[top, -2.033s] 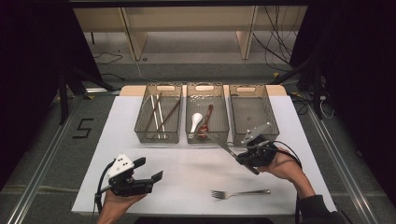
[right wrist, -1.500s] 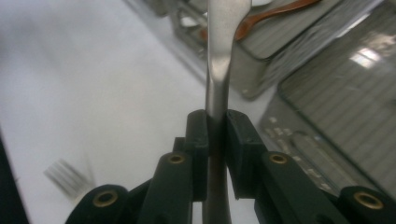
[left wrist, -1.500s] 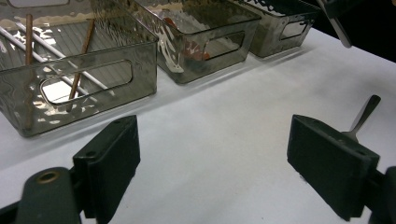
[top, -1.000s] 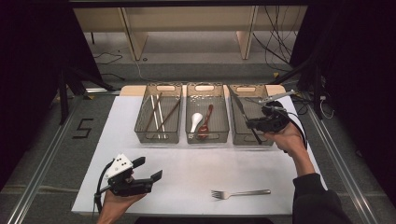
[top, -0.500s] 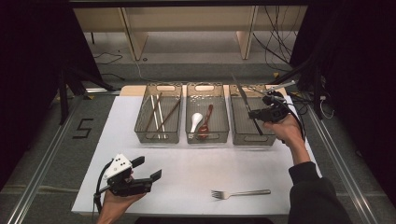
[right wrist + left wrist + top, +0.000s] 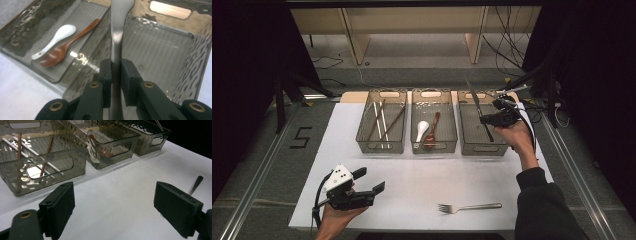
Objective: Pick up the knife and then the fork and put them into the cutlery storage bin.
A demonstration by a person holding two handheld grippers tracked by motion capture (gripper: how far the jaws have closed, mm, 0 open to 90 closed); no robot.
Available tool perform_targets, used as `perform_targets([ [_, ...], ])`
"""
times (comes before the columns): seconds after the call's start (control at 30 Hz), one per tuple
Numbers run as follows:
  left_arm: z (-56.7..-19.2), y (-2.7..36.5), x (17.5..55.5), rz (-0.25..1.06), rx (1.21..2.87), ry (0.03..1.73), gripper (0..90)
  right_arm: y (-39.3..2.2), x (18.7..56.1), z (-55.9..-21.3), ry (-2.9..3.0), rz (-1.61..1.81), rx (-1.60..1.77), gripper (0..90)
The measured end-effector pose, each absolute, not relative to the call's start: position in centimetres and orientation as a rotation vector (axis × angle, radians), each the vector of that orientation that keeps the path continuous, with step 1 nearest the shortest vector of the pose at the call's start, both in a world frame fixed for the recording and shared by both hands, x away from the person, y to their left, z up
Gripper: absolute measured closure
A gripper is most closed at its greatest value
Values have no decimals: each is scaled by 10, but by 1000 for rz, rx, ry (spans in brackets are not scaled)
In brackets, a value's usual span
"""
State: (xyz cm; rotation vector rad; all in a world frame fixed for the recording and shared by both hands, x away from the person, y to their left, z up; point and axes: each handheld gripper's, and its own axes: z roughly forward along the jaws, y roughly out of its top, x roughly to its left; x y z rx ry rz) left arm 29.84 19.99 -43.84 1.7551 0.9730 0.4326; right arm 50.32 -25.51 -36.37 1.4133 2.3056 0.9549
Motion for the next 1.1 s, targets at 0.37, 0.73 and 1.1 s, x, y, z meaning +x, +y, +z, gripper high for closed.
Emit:
perform_targets([
  [0.37, -438, 200, 299, 430, 1755, 973, 166, -258, 510, -377, 2275, 922, 1471, 803],
  [0.73, -439, 201, 299, 426, 1757, 974, 165, -256, 511, -390, 2265, 891, 1529, 802],
  [1.1, -439, 200, 299, 424, 1758, 973, 165, -256, 513, -402, 2247, 873, 1598, 801],
])
